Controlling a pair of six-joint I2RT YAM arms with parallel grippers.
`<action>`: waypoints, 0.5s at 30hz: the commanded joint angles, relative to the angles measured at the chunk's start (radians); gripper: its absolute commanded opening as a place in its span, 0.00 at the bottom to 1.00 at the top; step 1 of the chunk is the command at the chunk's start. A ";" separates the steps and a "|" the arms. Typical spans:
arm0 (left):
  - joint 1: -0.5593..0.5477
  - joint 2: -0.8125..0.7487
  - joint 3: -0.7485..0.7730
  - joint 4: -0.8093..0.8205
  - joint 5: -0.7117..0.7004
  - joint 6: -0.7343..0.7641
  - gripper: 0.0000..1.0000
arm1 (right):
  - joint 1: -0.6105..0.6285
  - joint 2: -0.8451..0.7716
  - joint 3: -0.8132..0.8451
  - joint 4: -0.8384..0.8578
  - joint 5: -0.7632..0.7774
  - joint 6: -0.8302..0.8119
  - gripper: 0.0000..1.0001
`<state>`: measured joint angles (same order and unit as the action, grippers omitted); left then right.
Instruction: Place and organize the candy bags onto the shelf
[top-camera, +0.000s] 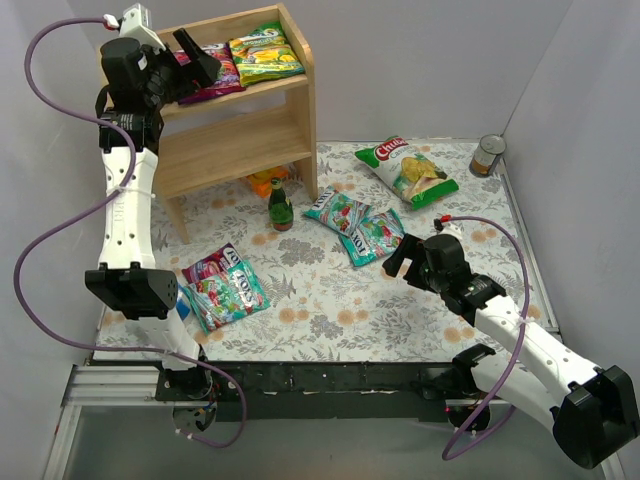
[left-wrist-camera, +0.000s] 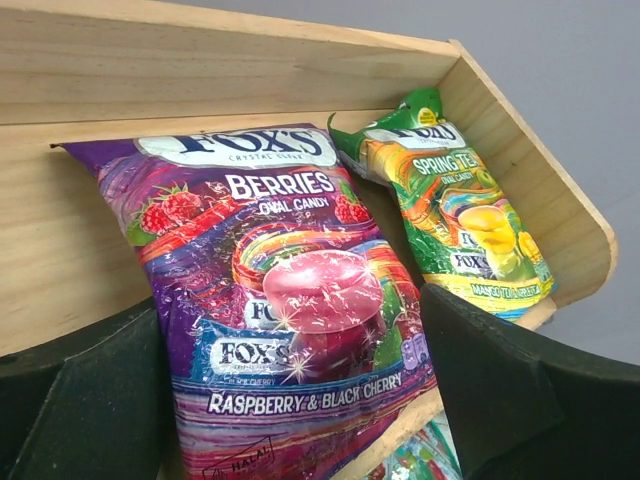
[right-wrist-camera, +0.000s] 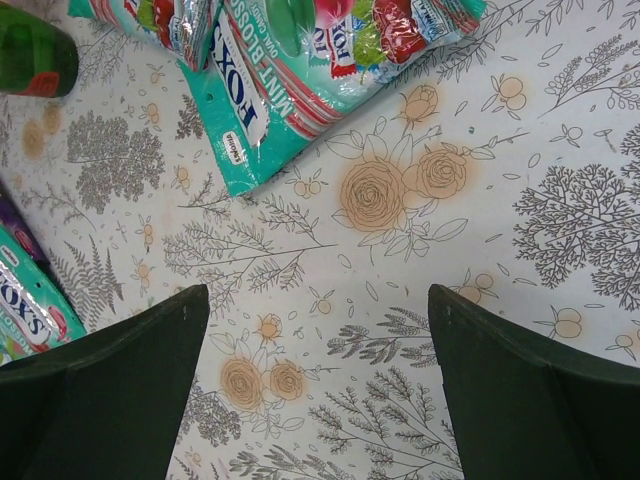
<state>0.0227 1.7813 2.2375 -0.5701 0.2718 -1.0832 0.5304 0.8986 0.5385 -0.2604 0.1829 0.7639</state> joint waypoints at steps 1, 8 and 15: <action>-0.009 -0.088 -0.048 -0.047 -0.164 0.031 0.94 | -0.001 -0.003 -0.009 0.033 -0.005 0.008 0.97; -0.009 -0.123 -0.082 -0.066 -0.322 0.029 0.98 | -0.001 0.000 -0.011 0.043 -0.014 0.006 0.98; -0.007 -0.155 -0.107 -0.056 -0.364 0.005 0.91 | -0.001 0.008 -0.009 0.047 -0.019 0.006 0.97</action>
<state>0.0109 1.7016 2.1647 -0.6098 -0.0338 -1.0710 0.5304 0.9009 0.5262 -0.2573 0.1692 0.7643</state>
